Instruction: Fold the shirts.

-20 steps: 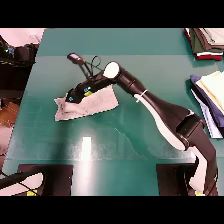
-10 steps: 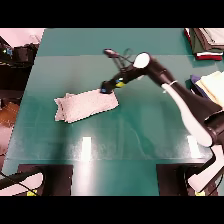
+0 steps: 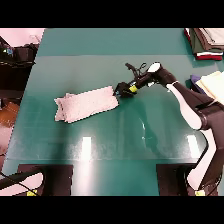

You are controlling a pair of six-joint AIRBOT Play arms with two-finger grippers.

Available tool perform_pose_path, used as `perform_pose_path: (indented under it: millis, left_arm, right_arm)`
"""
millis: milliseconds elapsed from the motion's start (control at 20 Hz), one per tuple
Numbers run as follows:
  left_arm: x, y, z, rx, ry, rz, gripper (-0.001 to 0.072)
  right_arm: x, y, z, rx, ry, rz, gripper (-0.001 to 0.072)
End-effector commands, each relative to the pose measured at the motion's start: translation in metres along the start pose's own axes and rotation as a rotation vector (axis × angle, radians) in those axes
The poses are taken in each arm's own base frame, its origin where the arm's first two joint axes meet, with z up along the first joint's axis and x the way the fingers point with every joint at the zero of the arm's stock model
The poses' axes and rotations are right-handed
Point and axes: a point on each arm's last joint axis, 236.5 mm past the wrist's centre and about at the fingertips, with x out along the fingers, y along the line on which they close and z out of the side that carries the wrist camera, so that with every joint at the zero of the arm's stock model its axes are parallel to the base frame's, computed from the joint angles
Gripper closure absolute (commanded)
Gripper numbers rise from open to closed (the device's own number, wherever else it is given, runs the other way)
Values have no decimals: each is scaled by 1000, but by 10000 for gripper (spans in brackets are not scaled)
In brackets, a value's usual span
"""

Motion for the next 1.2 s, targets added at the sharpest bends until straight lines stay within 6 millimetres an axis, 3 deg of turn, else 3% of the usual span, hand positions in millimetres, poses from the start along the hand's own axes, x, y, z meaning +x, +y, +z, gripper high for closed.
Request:
perform_pose_path:
  millis: [0, 150, 200, 300, 350, 400, 550, 650, 750, 950, 1150]
  left_arm:
    - [0, -1, 0, 18, 0, -2, 685]
    - [0, -1, -2, 21, 9, -3, 685]
    - [0, -1, -2, 21, 10, -3, 684]
    - [0, -1, -2, 21, 9, -3, 684]
    - [0, -1, -2, 21, 9, -4, 684]
    - [0, -1, -2, 20, 10, -4, 684]
    - [0, -1, -4, 20, 18, -6, 685]
    - [0, -2, -6, 20, 25, -7, 684]
    - [0, -2, -6, 20, 25, -8, 685]
    - [0, -4, -8, 17, 32, -17, 685]
    - [0, -17, -11, 6, 44, -70, 684]
  right_arm:
    - [36, 17, 5, -28, 24, 33, 81]
    - [64, 40, -3, -79, 70, 44, 153]
    - [72, 44, -8, -89, 83, 44, 207]
    - [82, 49, -7, -120, 68, 38, 431]
    - [83, 51, -4, -156, 53, 38, 614]
    - [82, 53, -3, -196, 49, 40, 700]
    - [53, 60, 2, -258, 72, 37, 701]
    - [6, 46, 14, -288, 44, -49, 702]
    - [-59, 24, 32, -274, -39, -149, 702]
    - [-223, -31, 51, -173, -288, -348, 702]
    - [-381, -88, 32, -29, -570, -494, 702]
